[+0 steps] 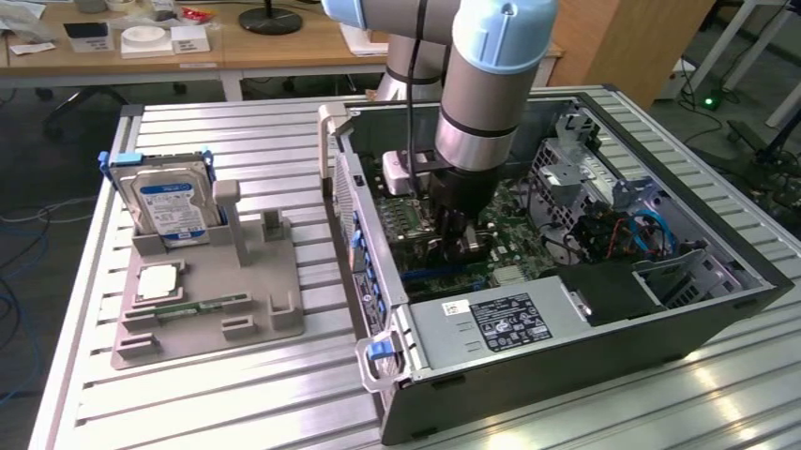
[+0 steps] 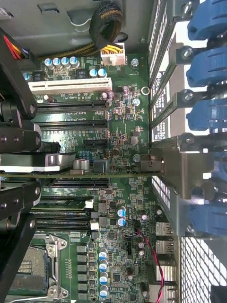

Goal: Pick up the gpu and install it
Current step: 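Insert the gpu into the slot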

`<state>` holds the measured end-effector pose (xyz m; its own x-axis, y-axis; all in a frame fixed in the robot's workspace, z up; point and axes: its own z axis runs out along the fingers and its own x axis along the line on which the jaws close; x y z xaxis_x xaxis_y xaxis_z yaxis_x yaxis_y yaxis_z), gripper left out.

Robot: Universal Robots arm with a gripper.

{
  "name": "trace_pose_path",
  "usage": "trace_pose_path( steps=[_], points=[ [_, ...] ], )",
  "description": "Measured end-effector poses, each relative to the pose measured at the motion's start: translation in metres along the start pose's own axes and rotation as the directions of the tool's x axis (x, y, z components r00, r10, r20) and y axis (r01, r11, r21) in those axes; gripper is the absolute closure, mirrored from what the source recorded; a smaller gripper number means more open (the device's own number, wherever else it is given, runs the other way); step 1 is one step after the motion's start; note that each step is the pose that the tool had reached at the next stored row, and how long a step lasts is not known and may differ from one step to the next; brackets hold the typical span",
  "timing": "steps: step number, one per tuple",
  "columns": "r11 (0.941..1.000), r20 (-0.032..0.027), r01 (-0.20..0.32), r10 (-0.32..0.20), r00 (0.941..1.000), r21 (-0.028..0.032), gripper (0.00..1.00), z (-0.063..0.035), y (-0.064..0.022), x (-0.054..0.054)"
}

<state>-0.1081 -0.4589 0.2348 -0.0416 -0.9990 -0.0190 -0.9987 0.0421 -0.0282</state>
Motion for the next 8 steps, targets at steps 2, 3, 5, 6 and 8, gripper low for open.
trace_pose_path(
  steps=[2,3,5,6,8],
  points=[
    [1.0000,0.0000,0.000,0.000,1.0000,-0.0001,0.72,0.0000,0.0000,0.0000],
    [1.0000,-0.0001,0.000,0.000,1.0000,0.0000,0.72,0.0001,0.0000,0.0000],
    [1.0000,0.0000,0.000,0.000,1.0000,0.0000,0.72,0.0005,0.0000,0.0000],
    [1.0000,0.0000,0.000,0.000,1.0000,0.0000,0.72,0.0008,0.0000,0.0000],
    [1.0000,0.0001,0.000,0.000,1.0000,0.0000,0.72,0.0012,0.0000,0.0000]
  ],
)
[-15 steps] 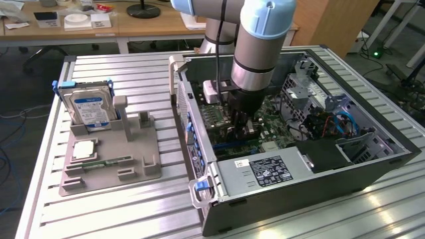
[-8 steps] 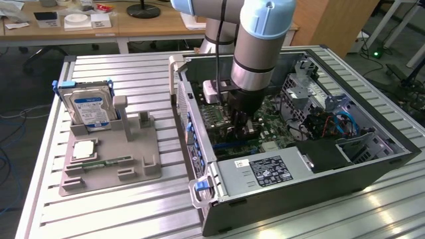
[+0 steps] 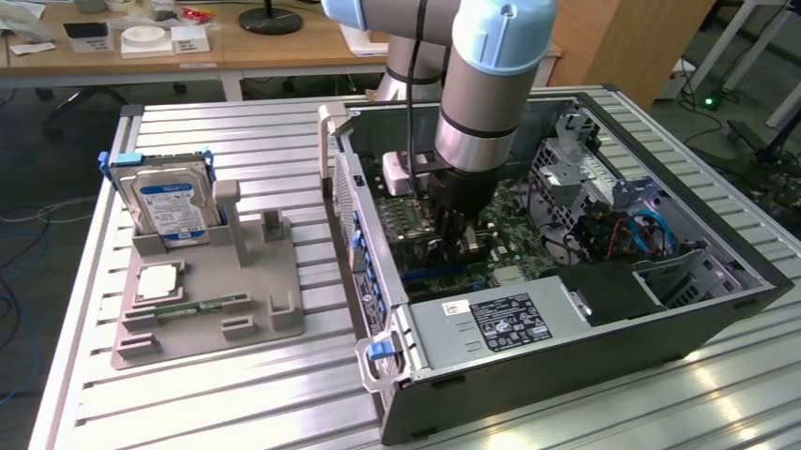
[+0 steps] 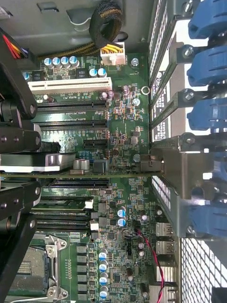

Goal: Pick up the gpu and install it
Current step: 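Insert the gpu into the slot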

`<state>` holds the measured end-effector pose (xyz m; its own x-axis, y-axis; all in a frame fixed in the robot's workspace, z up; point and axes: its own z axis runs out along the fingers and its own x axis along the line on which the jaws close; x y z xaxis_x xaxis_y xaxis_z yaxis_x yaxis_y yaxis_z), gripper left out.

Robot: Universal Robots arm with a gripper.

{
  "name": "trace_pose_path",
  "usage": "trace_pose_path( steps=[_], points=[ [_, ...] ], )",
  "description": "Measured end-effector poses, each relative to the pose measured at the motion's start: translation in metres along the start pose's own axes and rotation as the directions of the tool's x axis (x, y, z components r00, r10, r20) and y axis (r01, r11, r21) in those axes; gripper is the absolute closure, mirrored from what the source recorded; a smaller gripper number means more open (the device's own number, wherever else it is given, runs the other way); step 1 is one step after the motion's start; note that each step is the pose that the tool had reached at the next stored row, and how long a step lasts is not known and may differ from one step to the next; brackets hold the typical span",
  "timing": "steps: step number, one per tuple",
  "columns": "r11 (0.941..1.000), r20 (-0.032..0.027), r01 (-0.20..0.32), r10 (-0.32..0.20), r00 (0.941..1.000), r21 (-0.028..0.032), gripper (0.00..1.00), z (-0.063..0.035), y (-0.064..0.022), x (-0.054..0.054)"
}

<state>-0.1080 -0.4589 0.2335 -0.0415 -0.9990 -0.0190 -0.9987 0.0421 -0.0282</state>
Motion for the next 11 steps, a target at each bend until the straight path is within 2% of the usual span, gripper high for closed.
trace_pose_path(
  steps=[11],
  points=[
    [1.0000,-0.0001,0.000,0.000,1.0000,0.0000,0.72,0.0025,0.0001,0.0001]
  ],
)
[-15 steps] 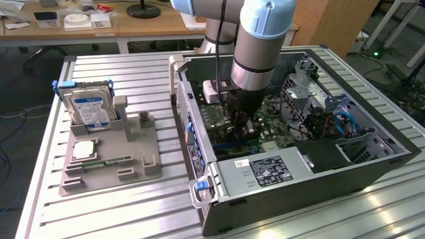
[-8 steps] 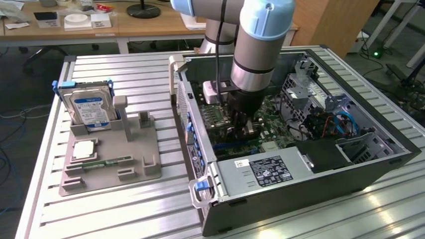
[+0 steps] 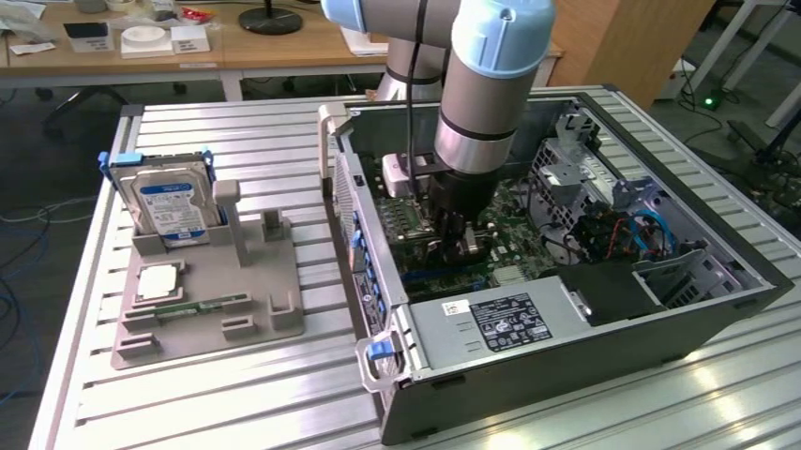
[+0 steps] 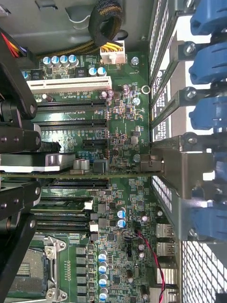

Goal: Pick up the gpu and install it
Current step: 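Insert the gpu into the slot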

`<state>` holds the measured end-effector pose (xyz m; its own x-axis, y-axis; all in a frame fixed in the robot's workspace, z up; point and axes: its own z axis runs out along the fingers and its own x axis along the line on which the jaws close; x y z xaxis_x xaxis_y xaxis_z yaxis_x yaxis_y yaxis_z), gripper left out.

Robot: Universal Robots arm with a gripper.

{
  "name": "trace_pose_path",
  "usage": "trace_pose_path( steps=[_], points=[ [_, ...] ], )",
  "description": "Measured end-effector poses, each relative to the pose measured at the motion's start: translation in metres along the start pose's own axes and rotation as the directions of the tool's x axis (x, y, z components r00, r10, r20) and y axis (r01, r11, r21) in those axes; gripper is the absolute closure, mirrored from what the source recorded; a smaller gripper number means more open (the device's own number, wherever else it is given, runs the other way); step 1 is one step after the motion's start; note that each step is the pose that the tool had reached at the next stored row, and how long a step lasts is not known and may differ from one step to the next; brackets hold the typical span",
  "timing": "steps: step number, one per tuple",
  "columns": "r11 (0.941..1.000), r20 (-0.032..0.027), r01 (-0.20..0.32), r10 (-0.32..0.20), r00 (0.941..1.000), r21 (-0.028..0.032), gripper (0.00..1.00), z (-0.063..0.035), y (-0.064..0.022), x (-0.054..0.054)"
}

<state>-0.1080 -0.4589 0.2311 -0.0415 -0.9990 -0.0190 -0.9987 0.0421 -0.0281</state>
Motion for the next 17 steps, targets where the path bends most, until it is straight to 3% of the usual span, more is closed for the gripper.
trace_pose_path(
  steps=[17],
  points=[
    [1.0000,0.0000,0.000,0.000,1.0000,0.0000,0.72,0.0020,0.0009,0.0001]
  ],
)
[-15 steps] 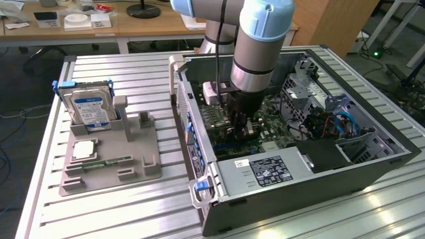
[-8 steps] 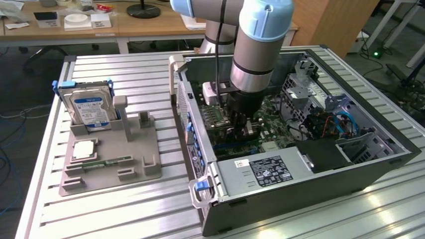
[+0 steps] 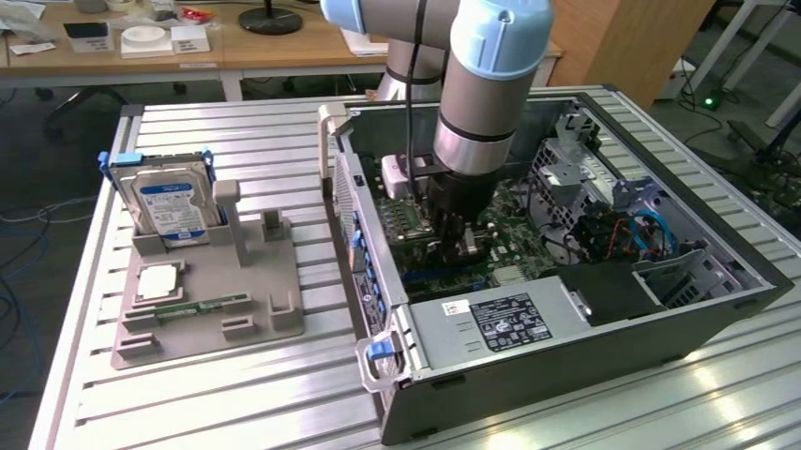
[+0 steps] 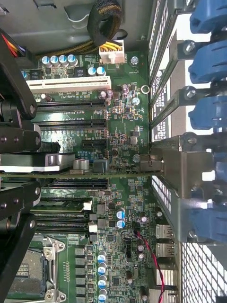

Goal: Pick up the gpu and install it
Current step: 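Insert the gpu into the slot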

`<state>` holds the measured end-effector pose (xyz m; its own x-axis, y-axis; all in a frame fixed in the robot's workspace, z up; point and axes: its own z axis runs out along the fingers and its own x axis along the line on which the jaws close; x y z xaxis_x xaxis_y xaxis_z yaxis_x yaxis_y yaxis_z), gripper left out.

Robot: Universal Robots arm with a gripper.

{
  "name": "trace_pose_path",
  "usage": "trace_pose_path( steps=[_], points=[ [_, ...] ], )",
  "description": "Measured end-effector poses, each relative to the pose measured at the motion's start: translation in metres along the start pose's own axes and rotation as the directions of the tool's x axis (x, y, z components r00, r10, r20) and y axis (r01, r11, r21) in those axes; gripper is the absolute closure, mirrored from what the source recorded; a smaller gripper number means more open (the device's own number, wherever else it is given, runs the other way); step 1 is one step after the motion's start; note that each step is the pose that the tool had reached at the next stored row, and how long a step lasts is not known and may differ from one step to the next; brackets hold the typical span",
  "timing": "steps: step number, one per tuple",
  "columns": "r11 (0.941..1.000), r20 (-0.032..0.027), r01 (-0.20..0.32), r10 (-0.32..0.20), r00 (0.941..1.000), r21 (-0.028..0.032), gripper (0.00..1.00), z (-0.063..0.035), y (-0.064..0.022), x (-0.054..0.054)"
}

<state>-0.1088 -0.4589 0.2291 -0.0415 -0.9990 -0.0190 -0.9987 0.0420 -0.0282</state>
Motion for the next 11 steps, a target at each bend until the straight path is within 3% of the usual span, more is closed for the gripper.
trace_pose_path(
  steps=[11],
  points=[
    [1.0000,-0.0003,0.000,0.000,1.0000,-0.0001,0.72,0.0075,0.0002,0.0001]
  ],
)
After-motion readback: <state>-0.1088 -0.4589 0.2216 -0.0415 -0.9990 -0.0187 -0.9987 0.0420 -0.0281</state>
